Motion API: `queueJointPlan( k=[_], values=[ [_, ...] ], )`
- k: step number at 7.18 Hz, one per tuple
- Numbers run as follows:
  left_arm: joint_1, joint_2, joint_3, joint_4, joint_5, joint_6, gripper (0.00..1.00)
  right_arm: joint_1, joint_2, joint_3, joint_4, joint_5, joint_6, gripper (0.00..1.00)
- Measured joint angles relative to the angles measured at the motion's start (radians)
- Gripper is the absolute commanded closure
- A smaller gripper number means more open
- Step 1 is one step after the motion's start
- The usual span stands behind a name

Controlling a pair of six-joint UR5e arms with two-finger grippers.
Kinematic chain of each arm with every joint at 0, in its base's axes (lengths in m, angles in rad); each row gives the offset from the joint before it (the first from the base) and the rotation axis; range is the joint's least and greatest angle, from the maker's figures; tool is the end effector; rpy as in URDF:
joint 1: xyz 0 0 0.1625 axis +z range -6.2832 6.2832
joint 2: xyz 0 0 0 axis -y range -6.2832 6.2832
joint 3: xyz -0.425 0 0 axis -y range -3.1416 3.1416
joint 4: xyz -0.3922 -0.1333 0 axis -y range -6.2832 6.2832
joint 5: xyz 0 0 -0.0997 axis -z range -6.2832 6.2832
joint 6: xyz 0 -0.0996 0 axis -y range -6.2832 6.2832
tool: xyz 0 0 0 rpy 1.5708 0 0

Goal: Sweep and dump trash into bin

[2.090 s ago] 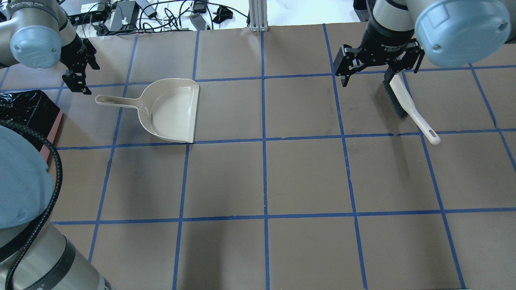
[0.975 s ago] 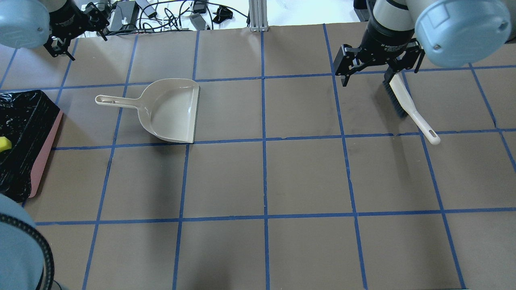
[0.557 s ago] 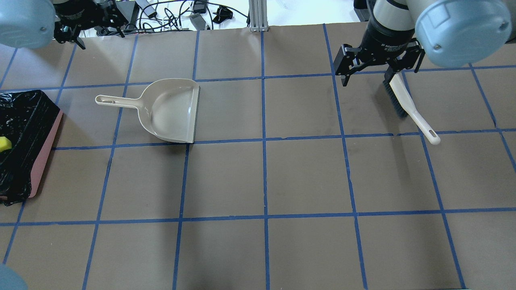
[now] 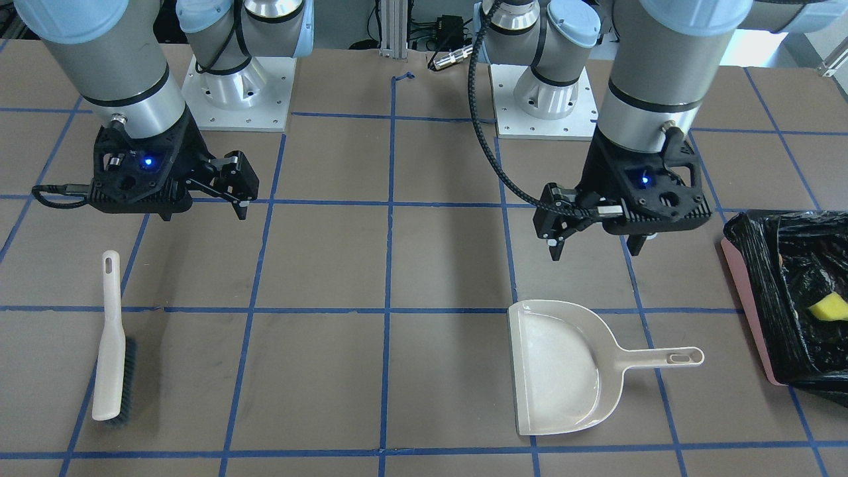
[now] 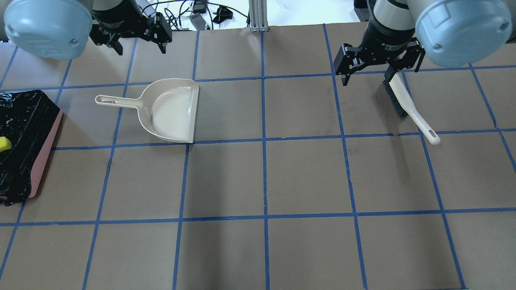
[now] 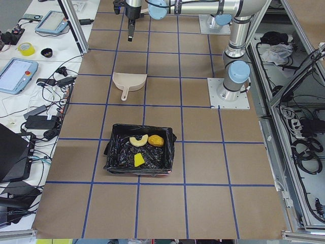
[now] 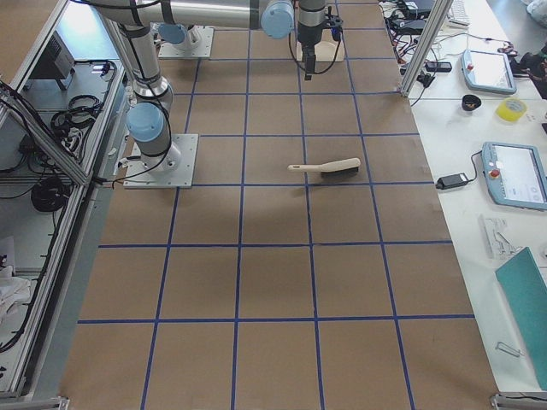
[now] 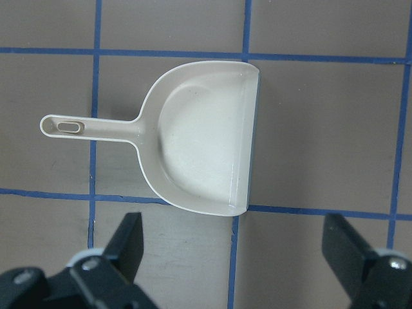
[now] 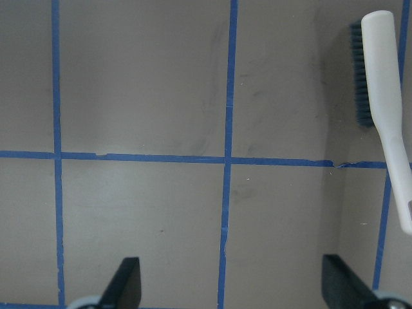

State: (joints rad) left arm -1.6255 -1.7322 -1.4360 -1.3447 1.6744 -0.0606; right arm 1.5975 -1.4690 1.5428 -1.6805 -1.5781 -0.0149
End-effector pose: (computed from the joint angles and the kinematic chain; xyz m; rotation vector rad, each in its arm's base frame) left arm -0.1544 -0.5701 0.4942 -0.0247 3.0340 -0.3122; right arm 0.1469 -0.5338 0.4604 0.0650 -3.1333 0.0563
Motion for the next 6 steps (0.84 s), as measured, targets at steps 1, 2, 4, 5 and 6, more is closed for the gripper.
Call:
queueJointPlan(
  k=[1, 2, 4, 5, 6],
  values=[
    [-0.018, 0.019, -0.011, -0.034, 0.001, 0.018, 0.0, 0.0, 0.0, -0.001, -0.001, 0.0, -0.006, 0.0],
    [-0.027, 0.036, -0.024, -0.069, -0.001, 0.029, 0.0, 0.0, 0.0, -0.001, -0.002, 0.0, -0.009, 0.0],
    [-0.03, 0.063, -0.067, -0.112, -0.065, 0.037, 0.0, -0.001, 0.0, -0.001, -0.002, 0.0, -0.01, 0.0],
    [-0.03, 0.078, -0.083, -0.132, -0.106, 0.04, 0.0, 0.0, 0.0, -0.001, -0.002, 0.001, -0.009, 0.0],
    [-0.028, 0.095, -0.09, -0.157, -0.124, 0.048, 0.0, 0.0, 0.0, -0.001, -0.002, 0.001, -0.01, 0.0]
  ],
)
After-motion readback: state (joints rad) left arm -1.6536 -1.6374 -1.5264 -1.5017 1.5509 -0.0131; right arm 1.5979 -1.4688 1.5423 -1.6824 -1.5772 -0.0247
